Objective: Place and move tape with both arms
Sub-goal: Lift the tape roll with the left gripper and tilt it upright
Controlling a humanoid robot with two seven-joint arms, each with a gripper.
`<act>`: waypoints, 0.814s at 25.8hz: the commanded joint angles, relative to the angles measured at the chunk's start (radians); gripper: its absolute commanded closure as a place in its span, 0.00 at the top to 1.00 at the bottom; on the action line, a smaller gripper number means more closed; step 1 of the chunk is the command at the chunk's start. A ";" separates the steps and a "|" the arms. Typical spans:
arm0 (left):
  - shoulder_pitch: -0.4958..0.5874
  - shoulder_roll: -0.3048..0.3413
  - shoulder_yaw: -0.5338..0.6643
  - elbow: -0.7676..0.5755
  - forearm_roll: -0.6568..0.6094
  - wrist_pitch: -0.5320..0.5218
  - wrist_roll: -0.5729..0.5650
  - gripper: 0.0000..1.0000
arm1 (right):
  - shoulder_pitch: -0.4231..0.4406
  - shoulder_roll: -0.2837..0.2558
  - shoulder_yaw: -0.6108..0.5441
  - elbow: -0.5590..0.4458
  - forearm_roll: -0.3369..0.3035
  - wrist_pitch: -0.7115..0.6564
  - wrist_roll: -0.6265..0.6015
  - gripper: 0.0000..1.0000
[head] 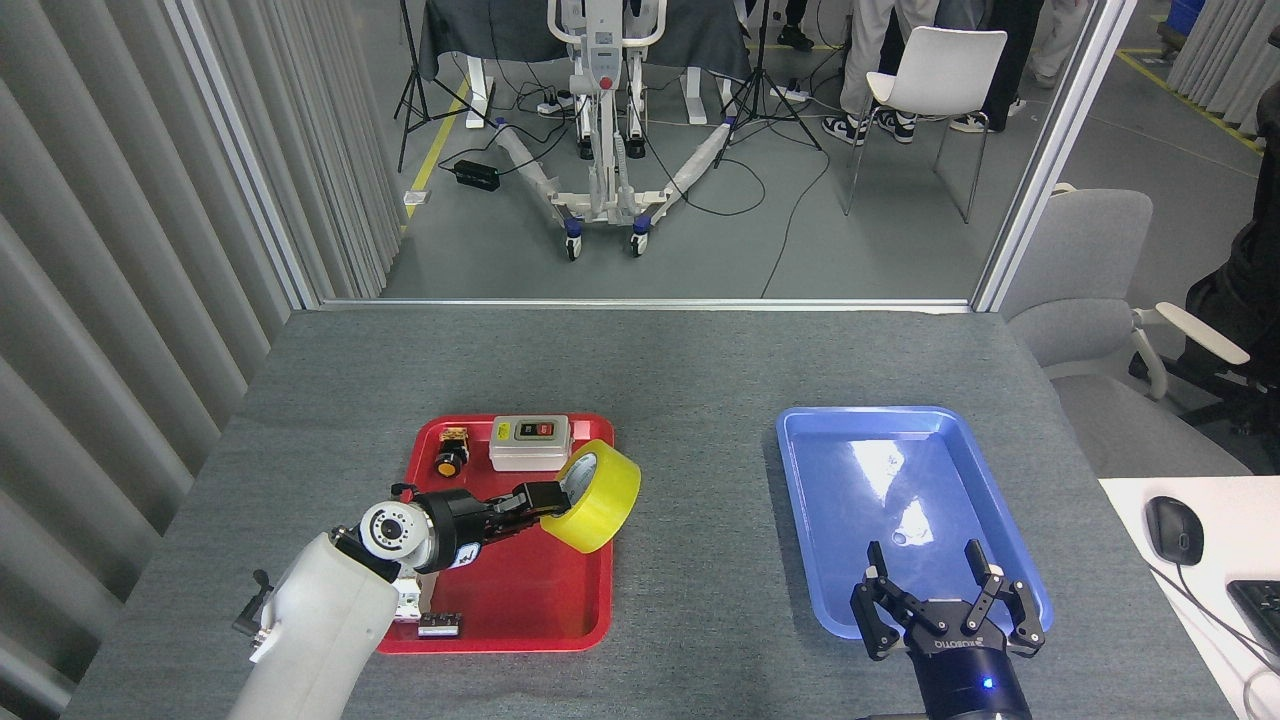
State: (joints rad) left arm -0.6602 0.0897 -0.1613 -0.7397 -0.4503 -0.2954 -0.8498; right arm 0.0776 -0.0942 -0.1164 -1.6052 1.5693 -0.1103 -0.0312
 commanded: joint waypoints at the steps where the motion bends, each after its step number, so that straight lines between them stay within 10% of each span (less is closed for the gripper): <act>1: 0.008 0.019 0.020 -0.030 0.156 -0.005 -0.075 0.00 | -0.001 0.001 -0.002 -0.002 0.000 -0.012 0.002 1.00; 17: 0.338 0.022 0.186 -0.461 0.407 0.145 -0.262 0.00 | 0.010 -0.085 0.020 -0.002 -0.031 -0.032 -0.085 1.00; 21: 0.349 0.007 0.183 -0.484 0.407 0.131 -0.259 0.00 | 0.008 -0.177 0.112 -0.002 -0.143 -0.029 -0.079 1.00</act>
State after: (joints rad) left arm -0.3271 0.1083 0.0223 -1.2033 -0.0447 -0.1515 -1.1113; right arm 0.0871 -0.2049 -0.0645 -1.6075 1.5007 -0.1433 -0.1071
